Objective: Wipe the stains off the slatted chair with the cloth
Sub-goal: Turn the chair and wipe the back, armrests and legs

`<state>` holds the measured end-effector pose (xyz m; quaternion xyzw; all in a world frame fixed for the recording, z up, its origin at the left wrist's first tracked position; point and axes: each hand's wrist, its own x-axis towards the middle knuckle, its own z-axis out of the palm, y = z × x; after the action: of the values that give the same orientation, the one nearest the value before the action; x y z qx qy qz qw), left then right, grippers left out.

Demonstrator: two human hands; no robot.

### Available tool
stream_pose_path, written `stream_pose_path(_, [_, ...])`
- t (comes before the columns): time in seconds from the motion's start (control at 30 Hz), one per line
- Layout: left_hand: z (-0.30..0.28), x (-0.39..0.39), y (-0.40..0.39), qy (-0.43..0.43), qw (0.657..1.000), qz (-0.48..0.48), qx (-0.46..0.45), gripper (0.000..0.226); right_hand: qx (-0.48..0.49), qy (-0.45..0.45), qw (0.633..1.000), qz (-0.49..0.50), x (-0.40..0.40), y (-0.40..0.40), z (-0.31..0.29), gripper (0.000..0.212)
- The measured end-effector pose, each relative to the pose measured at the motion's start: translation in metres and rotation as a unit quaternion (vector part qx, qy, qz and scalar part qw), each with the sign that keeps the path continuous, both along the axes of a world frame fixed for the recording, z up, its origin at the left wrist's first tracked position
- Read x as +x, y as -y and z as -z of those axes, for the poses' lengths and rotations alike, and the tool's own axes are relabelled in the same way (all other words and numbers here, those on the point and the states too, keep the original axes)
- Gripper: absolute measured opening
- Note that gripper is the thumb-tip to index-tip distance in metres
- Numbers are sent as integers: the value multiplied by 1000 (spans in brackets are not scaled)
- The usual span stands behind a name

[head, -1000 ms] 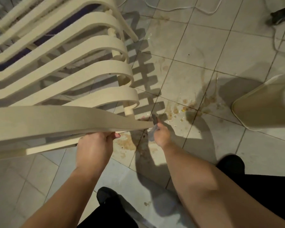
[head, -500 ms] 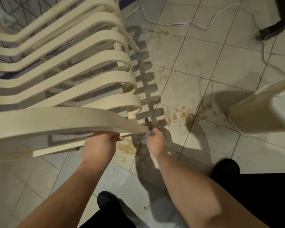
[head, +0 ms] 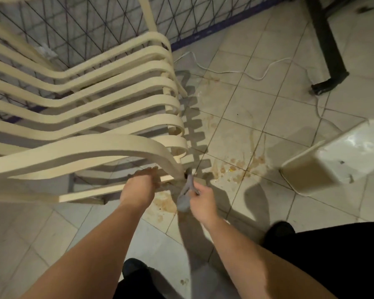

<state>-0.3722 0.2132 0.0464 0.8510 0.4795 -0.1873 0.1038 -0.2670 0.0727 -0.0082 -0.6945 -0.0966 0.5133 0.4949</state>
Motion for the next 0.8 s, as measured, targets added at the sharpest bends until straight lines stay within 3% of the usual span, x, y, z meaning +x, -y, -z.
stream_pose_path(0.03, [0, -1, 0, -11, 1000, 2, 2, 22, -3, 16, 1000, -4, 8, 3, 2, 35])
stream_pose_path(0.1, [0, 0, 4, -25, 1000, 15, 6, 22, -7, 43, 999, -1, 20, 3, -8, 43])
stream_pose_path(0.17, [0, 3, 8, -25, 999, 31, 26, 23, 7, 58, 998, -23, 26, -5, -19, 28])
stream_pose_path(0.27, [-1, 14, 10, -22, 999, 33, 36, 23, 20, 94, 995, -27, 32, -16, -27, 23])
stream_pose_path(0.43, [-4, 71, 4, -10, 999, 44, 27, 24, 6, 47, 997, 60, 71, -19, -34, 42])
stream_pose_path(0.57, [8, 105, -3, 32, 999, 37, -3, 18, 14, 71, 993, 92, 105, -35, -23, 37])
stream_pose_path(0.73, [6, 82, -22, 128, 986, -6, -105, 54, -31, 115, 989, 83, 125, -48, -14, 30])
stream_pose_path(0.8, [3, 51, -25, 117, 991, -16, -69, 51, -41, 81, 991, 101, 114, -51, -4, 19])
